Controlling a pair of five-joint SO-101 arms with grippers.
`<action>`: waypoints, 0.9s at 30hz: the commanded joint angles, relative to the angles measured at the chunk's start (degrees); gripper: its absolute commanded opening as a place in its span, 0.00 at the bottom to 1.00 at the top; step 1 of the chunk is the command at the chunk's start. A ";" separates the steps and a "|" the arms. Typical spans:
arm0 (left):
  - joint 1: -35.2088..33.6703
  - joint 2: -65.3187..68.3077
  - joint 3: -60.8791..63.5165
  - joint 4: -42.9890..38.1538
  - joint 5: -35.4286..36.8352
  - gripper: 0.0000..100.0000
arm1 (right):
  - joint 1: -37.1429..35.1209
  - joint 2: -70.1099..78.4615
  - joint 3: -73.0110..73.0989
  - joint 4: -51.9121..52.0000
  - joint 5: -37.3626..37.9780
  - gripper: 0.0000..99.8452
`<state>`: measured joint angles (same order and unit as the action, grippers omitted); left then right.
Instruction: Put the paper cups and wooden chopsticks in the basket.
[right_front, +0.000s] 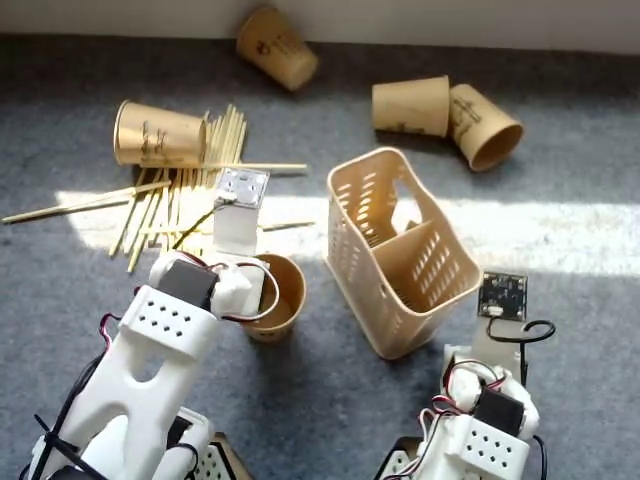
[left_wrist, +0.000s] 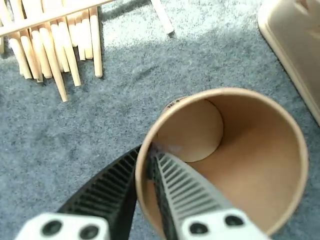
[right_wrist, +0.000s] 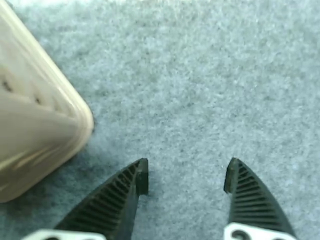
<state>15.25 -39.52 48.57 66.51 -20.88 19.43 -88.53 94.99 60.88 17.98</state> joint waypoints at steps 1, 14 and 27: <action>-0.22 -0.13 -5.41 -0.35 -0.62 0.00 | -0.57 -0.40 0.66 -1.19 0.97 0.25; 0.13 0.31 -47.25 12.66 2.64 0.00 | -0.57 -0.40 0.66 -1.19 0.97 0.25; 14.55 0.31 -59.30 12.84 12.92 0.00 | -0.57 -0.40 0.75 -2.07 0.97 0.25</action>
<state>23.87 -39.34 -8.22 79.16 -10.68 19.43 -88.53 94.99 60.09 18.15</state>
